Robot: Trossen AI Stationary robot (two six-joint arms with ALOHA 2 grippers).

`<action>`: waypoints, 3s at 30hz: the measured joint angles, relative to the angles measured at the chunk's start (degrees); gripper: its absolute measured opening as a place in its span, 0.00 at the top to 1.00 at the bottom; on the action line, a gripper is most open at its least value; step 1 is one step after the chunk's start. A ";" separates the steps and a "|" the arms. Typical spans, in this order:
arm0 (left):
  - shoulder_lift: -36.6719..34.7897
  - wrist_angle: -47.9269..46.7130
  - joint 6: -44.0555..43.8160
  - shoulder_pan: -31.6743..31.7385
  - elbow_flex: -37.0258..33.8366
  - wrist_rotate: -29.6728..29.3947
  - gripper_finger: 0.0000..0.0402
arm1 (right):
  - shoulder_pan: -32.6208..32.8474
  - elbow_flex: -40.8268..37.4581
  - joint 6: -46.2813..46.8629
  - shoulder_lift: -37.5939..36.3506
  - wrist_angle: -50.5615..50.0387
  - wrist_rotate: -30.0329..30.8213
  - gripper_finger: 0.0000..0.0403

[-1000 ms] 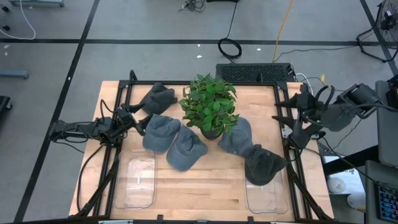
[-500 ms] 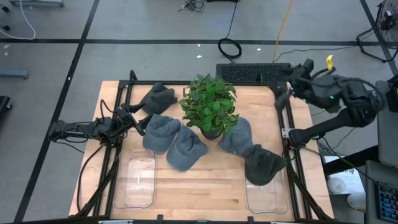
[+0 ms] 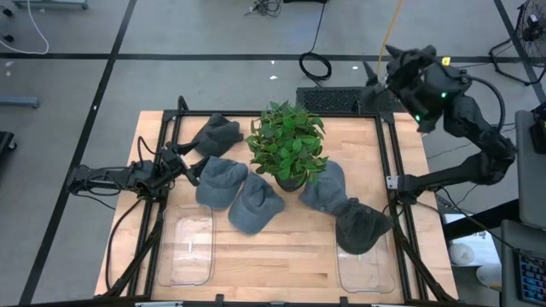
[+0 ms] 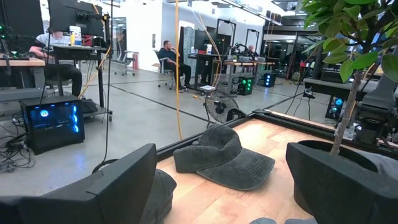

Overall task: Pick & Place hat
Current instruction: Put the right black cap into the right transparent bin

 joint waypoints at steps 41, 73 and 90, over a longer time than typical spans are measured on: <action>0.02 0.00 0.00 -0.02 0.00 0.02 0.09 | -42.45 -0.02 21.91 26.24 8.27 -71.48 0.25; 0.01 0.00 0.00 -0.01 0.00 0.00 0.09 | -35.42 -0.04 36.95 47.51 0.16 -70.07 0.34; 0.01 0.00 0.00 -0.01 -0.01 0.00 0.09 | -31.43 -6.43 34.98 47.46 0.84 -58.17 0.33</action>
